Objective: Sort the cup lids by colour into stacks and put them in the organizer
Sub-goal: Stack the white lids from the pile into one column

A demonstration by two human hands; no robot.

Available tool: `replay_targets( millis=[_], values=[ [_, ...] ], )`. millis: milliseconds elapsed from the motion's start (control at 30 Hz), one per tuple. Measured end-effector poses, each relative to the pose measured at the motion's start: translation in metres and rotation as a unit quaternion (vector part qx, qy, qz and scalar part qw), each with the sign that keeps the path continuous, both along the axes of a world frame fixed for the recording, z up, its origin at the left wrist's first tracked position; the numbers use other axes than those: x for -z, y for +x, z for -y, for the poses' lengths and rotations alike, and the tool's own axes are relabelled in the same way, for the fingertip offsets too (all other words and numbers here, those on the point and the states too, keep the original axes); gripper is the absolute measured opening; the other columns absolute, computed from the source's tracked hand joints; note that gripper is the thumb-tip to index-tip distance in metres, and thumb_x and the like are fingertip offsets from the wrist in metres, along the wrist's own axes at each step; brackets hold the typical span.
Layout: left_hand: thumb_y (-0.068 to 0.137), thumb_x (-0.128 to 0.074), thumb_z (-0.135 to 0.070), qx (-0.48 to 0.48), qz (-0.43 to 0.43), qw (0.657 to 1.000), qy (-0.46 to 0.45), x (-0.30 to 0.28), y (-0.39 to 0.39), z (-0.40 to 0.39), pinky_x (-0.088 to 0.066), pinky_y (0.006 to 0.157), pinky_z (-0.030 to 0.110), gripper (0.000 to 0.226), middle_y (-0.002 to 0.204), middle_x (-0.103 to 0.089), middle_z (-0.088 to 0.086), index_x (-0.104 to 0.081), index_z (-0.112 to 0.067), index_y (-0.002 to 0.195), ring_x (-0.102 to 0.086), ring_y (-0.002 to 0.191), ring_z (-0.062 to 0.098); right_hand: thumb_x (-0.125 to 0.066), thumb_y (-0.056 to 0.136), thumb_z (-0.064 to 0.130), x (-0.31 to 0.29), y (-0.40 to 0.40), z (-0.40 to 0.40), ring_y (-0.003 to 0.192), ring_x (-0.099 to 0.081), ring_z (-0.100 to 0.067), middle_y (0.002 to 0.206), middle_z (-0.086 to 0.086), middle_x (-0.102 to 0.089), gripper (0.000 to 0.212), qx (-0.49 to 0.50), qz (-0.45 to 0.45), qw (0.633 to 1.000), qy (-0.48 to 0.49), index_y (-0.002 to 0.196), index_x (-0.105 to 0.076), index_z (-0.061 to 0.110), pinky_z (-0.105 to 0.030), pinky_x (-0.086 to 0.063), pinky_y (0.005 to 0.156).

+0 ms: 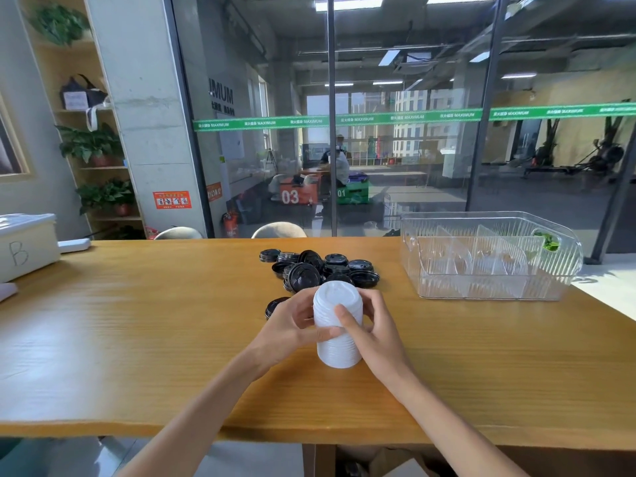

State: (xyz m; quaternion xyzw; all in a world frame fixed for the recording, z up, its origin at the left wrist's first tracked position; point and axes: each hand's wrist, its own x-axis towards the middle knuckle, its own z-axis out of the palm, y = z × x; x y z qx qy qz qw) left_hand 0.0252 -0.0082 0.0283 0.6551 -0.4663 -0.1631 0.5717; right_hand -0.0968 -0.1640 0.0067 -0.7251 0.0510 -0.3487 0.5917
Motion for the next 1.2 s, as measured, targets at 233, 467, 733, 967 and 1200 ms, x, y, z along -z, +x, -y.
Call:
replay_targets(
  millis=[233, 467, 733, 967, 1200],
  values=[
    [0.087, -0.093, -0.027, -0.023, 0.044, 0.999, -0.023, 0.007, -0.002, 0.003, -0.053, 0.112, 0.044, 0.081, 0.142, -0.071, -0.004, -0.049, -0.034, 0.155, -0.066, 0.134, 0.02, -0.078, 0.079, 0.068, -0.002, 0.002, -0.004, 0.101, -0.075, -0.011, 0.111, 0.016, -0.074, 0.064, 0.044, 0.018, 0.998, -0.029, 0.117, -0.055, 0.021, -0.037, -0.062, 0.082],
    [0.107, -0.058, -0.034, -0.001, 0.006, 1.0, -0.015, 0.009, -0.003, -0.003, -0.043, 0.117, 0.05, 0.054, 0.156, -0.059, -0.009, -0.046, -0.04, 0.16, -0.055, 0.145, 0.013, -0.078, 0.081, 0.07, -0.001, 0.002, -0.002, 0.105, -0.072, -0.005, 0.115, 0.019, -0.073, 0.062, 0.039, 0.008, 0.999, -0.036, 0.116, -0.053, 0.025, -0.024, -0.057, 0.082],
    [0.109, -0.065, -0.038, -0.024, 0.027, 0.999, -0.039, 0.009, -0.007, 0.0, -0.049, 0.113, 0.046, 0.047, 0.15, -0.065, -0.003, -0.054, -0.032, 0.154, -0.06, 0.141, 0.019, -0.076, 0.087, 0.069, 0.001, -0.003, 0.006, 0.124, -0.065, -0.006, 0.132, 0.017, -0.069, 0.061, -0.009, -0.018, 1.0, -0.018, 0.138, -0.054, 0.043, -0.033, -0.055, 0.098],
    [0.112, -0.059, -0.042, -0.047, 0.07, 0.996, -0.032, 0.014, -0.007, 0.003, -0.047, 0.115, 0.048, 0.044, 0.151, -0.064, -0.007, -0.054, -0.034, 0.155, -0.059, 0.142, 0.016, -0.077, 0.09, 0.063, -0.002, -0.009, 0.018, 0.129, -0.063, -0.011, 0.137, 0.015, -0.068, 0.061, -0.019, -0.038, 0.996, -0.073, 0.143, -0.056, 0.039, -0.049, -0.055, 0.108],
    [0.111, -0.051, -0.054, -0.072, 0.1, 0.992, -0.022, 0.016, -0.013, 0.005, -0.053, 0.111, 0.052, 0.046, 0.145, -0.068, -0.013, -0.05, -0.041, 0.155, -0.065, 0.133, 0.013, -0.074, 0.092, 0.064, -0.001, -0.011, 0.015, 0.123, -0.066, -0.008, 0.131, 0.018, -0.071, 0.053, -0.008, -0.036, 0.995, -0.097, 0.137, -0.059, 0.04, -0.044, -0.061, 0.097]
  ],
)
